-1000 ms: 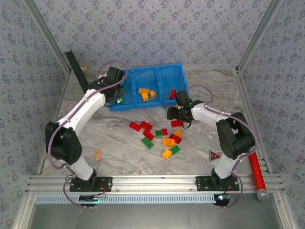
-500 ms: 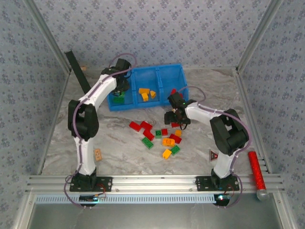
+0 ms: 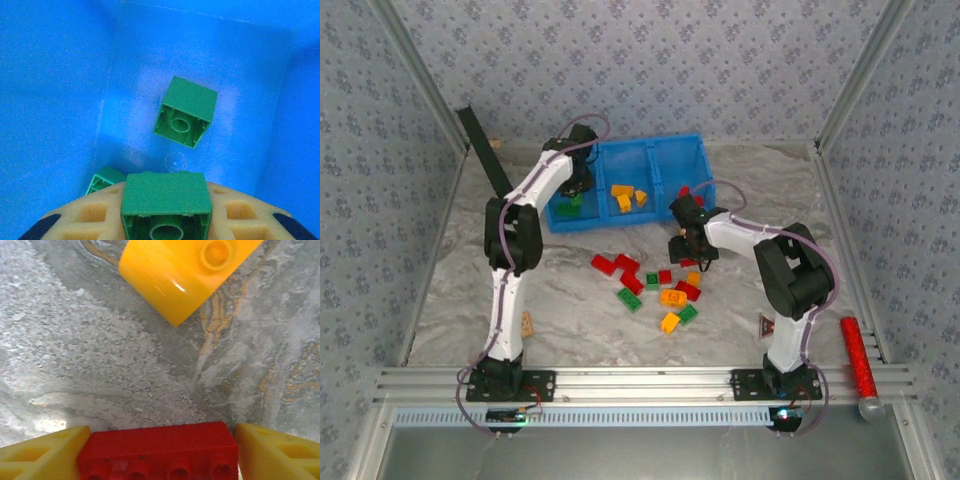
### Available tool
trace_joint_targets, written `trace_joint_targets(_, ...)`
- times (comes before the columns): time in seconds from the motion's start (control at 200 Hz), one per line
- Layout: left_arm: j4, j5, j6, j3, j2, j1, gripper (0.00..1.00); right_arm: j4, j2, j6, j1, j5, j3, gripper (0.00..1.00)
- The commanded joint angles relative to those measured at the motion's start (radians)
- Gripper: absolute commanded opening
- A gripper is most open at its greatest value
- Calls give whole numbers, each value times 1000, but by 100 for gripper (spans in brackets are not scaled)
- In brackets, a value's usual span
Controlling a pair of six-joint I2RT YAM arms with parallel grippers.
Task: Sort the legos into containers by color
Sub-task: Place the lego in the container.
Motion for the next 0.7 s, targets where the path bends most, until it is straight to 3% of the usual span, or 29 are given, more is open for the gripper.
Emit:
trace_joint_targets(0.0, -57, 17, 18, 40, 24, 10, 20, -36, 19, -19, 8, 6, 17, 71)
trace_joint_targets(0.145, -60, 21, 19, 40, 17, 16, 28, -51, 9, -21, 9, 13, 10, 59)
trace_joint_targets(0.41, -43, 12, 38, 49, -30, 18, 51, -131, -83, -37, 4, 29, 16, 53)
trace_joint_targets(0.695, -71, 17, 85, 75, -87, 18, 53, -207, -186, -120, -22, 45, 159, 52)
